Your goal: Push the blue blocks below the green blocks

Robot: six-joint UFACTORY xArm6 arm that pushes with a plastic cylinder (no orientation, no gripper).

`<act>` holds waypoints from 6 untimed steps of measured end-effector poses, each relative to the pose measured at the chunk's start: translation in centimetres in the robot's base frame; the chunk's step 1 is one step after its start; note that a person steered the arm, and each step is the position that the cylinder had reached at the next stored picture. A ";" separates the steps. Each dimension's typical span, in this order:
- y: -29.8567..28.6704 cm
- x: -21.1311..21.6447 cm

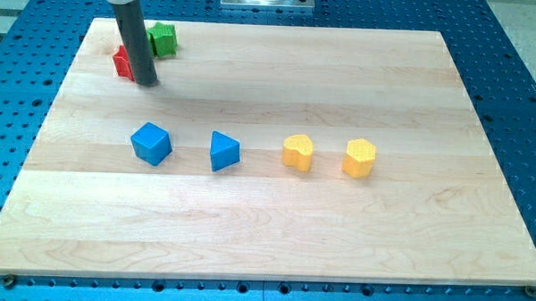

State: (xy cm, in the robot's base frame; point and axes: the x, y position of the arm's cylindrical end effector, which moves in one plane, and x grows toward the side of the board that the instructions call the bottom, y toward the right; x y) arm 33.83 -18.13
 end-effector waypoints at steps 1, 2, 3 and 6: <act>5.7 4.7; 13.1 11.4; 17.9 12.1; 8.5 12.4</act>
State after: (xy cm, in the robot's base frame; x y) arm 46.24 -9.65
